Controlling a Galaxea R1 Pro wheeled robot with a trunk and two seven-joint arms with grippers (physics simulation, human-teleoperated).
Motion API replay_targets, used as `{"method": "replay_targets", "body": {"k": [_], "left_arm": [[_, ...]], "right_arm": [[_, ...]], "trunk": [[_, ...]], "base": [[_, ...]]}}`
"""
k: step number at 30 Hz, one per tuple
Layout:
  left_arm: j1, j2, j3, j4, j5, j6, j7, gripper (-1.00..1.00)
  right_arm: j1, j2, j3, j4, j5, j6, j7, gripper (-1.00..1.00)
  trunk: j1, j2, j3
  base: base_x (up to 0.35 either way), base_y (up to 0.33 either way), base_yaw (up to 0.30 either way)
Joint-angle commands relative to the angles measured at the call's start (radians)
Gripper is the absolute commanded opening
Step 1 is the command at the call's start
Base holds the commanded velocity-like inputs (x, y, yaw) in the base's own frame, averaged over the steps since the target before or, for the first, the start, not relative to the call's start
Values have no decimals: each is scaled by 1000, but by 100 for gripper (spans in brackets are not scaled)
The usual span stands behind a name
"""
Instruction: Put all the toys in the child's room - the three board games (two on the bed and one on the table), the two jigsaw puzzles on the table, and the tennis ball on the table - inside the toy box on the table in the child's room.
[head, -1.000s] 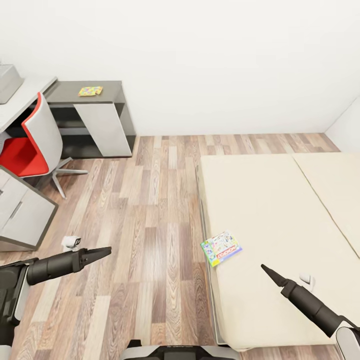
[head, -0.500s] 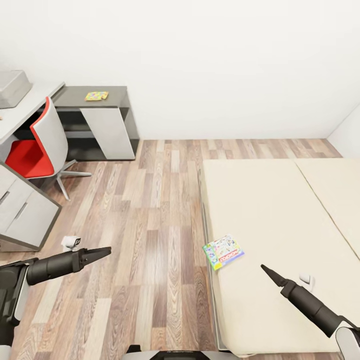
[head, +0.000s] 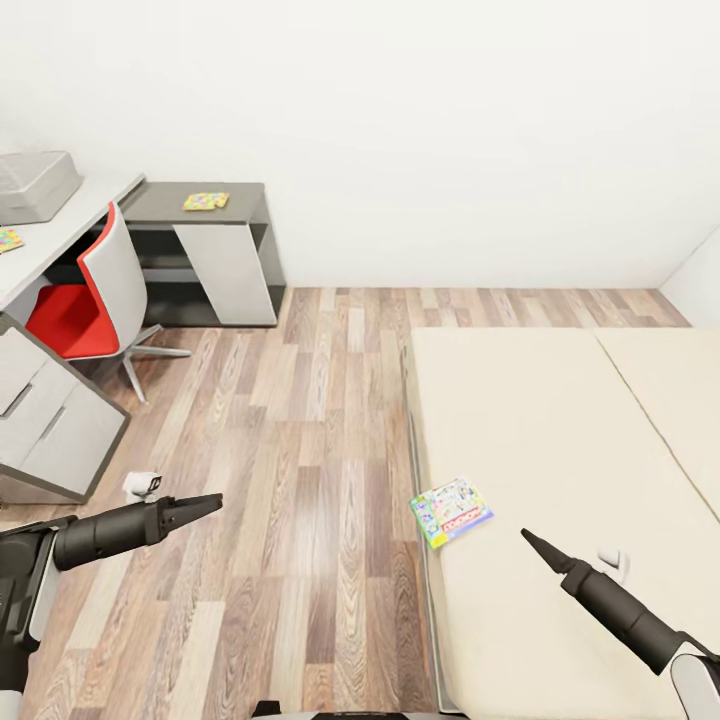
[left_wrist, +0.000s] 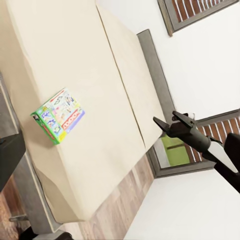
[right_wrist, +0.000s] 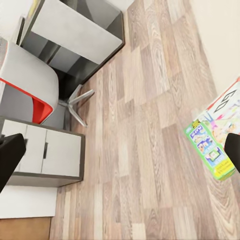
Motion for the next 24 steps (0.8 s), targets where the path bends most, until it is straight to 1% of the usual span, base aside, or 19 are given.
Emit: {"method": "replay_targets", "body": {"k": [1,15,24], "left_arm": [[-1,1,1,0,-2,11,-4,100],[-1,-2,0,0,-3,11,-4,100],[-1,-2,0,0,-3,11,-4,100]], "right_arm": [[0,0,0,0,-7,8,0,100],[0,1,0,0,-7,8,1,100],[0,2,0,0,-7,8,4,100]], "trunk": [[1,-2,0],[1,-2,24],[1,-2,38]], "base": [[0,0,66],[0,0,65],[0,0,-3]]}}
